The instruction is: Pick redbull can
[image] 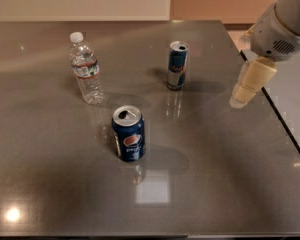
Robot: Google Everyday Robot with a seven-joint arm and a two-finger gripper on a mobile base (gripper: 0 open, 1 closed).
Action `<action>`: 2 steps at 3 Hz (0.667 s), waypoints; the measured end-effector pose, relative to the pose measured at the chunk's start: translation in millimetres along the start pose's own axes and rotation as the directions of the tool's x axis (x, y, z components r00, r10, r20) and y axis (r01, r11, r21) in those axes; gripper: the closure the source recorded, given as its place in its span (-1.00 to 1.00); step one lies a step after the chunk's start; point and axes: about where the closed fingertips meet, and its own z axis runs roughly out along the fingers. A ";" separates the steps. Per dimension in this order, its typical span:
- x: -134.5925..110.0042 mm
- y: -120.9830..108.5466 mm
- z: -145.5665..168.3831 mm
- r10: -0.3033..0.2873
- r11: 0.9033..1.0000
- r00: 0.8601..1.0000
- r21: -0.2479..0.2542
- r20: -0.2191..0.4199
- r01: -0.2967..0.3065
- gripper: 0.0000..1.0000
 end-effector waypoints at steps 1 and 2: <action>-13.9 -34.5 24.2 0.038 0.999 0.998 0.007 0.057 -0.038 -1.00; -27.5 -66.5 47.2 0.090 0.996 0.990 -0.013 0.110 -0.089 -1.00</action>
Offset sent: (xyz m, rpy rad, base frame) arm 0.1362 0.0230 -0.0202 0.2286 0.0016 -0.0916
